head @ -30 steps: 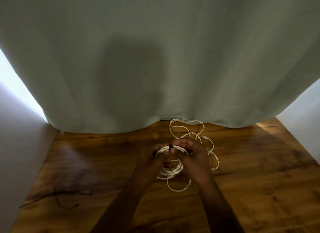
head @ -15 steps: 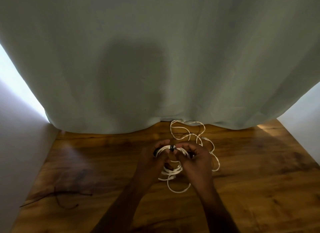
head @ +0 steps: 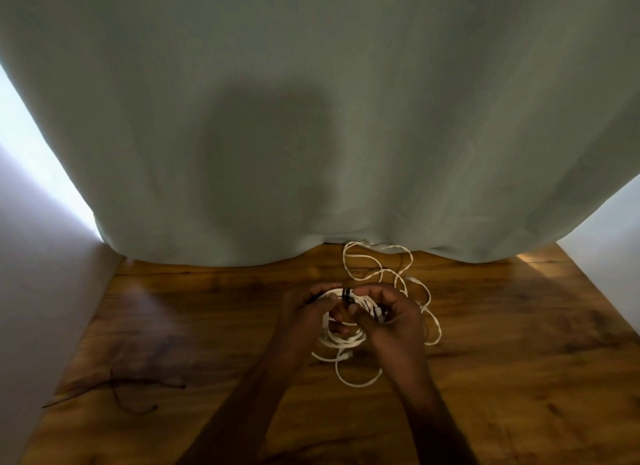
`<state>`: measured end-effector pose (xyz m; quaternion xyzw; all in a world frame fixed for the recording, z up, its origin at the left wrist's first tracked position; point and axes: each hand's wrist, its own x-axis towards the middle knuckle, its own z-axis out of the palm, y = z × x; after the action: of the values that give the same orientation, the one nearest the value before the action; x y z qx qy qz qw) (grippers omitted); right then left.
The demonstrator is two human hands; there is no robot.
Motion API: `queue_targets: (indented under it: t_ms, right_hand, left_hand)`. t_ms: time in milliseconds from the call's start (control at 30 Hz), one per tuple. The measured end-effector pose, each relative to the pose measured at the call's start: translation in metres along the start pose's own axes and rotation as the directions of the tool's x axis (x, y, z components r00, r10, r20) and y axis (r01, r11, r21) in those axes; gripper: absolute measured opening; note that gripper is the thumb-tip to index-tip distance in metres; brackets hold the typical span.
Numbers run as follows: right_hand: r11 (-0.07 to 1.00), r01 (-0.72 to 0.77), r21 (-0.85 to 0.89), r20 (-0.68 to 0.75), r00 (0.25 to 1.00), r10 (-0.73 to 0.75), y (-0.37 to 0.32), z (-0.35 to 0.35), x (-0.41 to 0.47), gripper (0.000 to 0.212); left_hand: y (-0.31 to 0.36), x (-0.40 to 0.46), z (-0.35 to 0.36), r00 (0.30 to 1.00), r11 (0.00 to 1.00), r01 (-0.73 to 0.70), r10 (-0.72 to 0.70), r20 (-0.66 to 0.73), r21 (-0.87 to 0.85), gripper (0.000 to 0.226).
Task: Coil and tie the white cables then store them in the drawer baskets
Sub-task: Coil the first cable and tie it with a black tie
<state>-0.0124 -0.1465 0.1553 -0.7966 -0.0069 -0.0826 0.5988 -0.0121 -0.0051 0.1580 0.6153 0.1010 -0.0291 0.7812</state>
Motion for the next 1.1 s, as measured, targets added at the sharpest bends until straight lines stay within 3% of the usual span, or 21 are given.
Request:
queue_targets:
  t_ms: [333, 533, 933, 1033, 1100]
  right_hand:
    - [0.962, -0.139, 0.236, 0.010, 0.990, 0.140, -0.005, 0.003, 0.003, 0.022]
    - [0.970, -0.145, 0.194, -0.028, 0.988, 0.153, -0.004, 0.006, 0.007, 0.020]
    - [0.974, -0.191, 0.126, -0.077, 0.976, 0.201, 0.004, 0.014, 0.023, 0.021]
    - [0.975, -0.191, 0.112, -0.051, 0.979, 0.197, 0.006, 0.018, 0.028, 0.025]
    - [0.979, -0.184, 0.093, -0.037, 0.981, 0.188, 0.006, 0.021, 0.031, 0.025]
  left_hand:
    - [0.004, 0.001, -0.001, 1.000, 0.999, -0.020, 0.020, 0.001, 0.025, 0.023]
    - [0.001, 0.002, -0.003, 0.979, 0.947, -0.205, 0.200, 0.044, 0.249, 0.022]
    - [-0.001, 0.013, -0.001, 0.975, 0.893, -0.223, 0.211, 0.074, 0.392, 0.021]
    - [-0.001, 0.018, -0.005, 0.954, 0.840, -0.285, 0.294, 0.055, 0.462, 0.021]
    - [-0.001, 0.021, -0.008, 0.915, 0.745, -0.369, 0.396, 0.077, 0.555, 0.020]
